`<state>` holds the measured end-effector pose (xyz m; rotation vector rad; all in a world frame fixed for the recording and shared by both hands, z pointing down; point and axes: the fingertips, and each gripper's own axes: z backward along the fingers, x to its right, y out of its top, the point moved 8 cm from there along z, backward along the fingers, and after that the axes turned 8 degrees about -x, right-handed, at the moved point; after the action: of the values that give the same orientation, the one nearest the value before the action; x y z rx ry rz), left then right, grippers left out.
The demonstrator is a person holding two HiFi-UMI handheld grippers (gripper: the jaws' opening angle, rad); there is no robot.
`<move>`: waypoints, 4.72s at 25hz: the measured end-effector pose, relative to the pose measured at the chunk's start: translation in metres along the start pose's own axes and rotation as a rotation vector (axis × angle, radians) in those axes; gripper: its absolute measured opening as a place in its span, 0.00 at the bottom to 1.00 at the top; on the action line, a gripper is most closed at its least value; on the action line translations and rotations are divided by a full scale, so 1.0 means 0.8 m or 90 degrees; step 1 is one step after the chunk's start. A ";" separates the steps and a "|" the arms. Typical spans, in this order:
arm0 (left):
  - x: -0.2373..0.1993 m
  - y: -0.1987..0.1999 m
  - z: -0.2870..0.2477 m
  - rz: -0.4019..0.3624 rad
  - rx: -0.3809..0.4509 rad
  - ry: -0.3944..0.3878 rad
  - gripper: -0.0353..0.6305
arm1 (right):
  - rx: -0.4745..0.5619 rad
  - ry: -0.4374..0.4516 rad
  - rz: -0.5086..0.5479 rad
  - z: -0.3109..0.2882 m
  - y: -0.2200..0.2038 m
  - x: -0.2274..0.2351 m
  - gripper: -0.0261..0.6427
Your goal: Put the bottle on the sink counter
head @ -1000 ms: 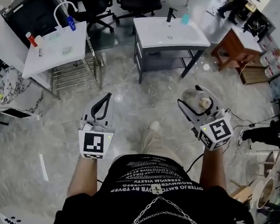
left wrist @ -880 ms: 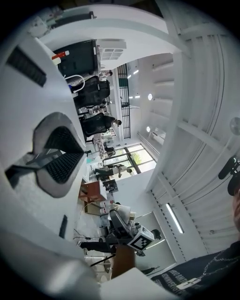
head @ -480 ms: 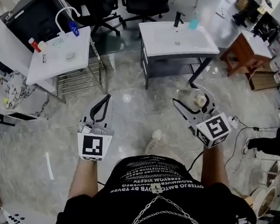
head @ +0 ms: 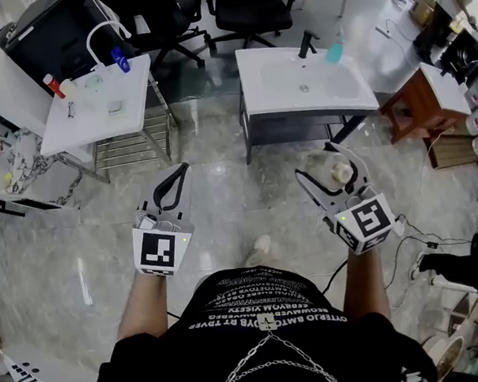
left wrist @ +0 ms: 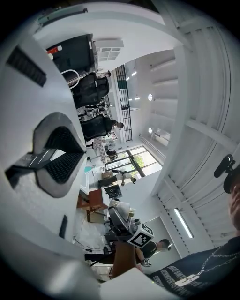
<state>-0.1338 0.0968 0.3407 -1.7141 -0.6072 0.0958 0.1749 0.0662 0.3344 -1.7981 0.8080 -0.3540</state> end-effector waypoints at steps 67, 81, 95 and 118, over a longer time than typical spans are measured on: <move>-0.272 -0.011 -0.480 0.028 -0.012 -0.102 0.06 | -0.116 -0.004 -0.048 -0.483 0.011 0.291 0.54; -0.272 -0.008 -0.573 0.029 -0.049 -0.062 0.06 | -0.258 0.113 -0.058 -0.631 -0.179 0.328 0.54; -0.258 -0.031 -0.648 0.051 -0.131 -0.033 0.06 | -0.345 0.212 -0.054 -0.715 -0.300 0.328 0.54; -0.263 -0.037 -0.633 0.040 -0.142 -0.027 0.06 | -0.331 0.188 -0.036 -0.712 -0.325 0.309 0.60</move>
<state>-0.1298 -0.4439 0.4369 -1.9519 -0.6140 0.1123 0.1088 -0.4584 0.7512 -2.2891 1.1325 -0.4861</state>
